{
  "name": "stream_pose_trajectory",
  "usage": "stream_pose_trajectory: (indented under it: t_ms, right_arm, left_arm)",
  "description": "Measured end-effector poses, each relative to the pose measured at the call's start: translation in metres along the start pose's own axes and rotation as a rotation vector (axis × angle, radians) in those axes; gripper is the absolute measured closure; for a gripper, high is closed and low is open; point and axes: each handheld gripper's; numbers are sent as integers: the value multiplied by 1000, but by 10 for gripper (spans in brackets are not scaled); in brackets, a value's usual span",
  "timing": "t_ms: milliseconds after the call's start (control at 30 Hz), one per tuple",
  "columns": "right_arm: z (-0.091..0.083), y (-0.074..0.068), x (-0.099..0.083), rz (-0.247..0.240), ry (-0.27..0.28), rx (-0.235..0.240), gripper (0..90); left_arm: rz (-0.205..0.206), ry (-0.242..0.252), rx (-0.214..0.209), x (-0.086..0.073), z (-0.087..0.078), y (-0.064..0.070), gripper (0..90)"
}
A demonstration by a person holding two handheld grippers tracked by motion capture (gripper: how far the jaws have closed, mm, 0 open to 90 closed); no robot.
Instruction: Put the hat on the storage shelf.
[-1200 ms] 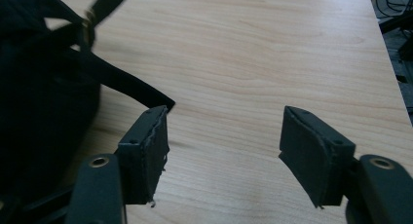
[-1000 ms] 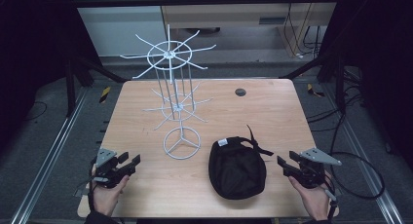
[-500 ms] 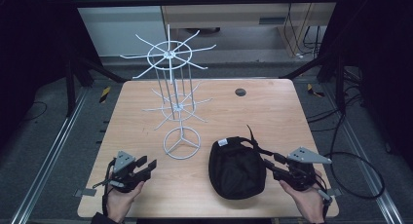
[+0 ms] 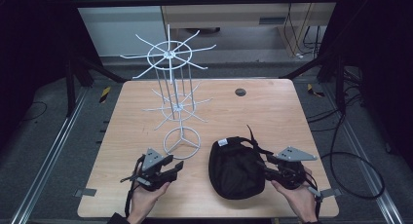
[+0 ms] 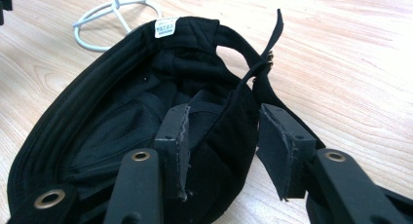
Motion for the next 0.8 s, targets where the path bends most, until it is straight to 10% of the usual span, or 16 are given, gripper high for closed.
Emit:
stream_pose_trajectory:
  t_ms: [433,800]
  right_arm:
    - [15,-1,-6,-14,-63,-10,604]
    - [15,2,-12,-14,-128,-33,714]
  left_arm:
    - [19,-51,-92,-5,49,49,449]
    - [16,-89,-138,-9,71,66,486]
Point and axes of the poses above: each handheld gripper's, and its own axes: z roughly forward along the jaws, x roughly out of its top, y roughly to its right, and after that the axes turned 12 degrees about y, right-handed
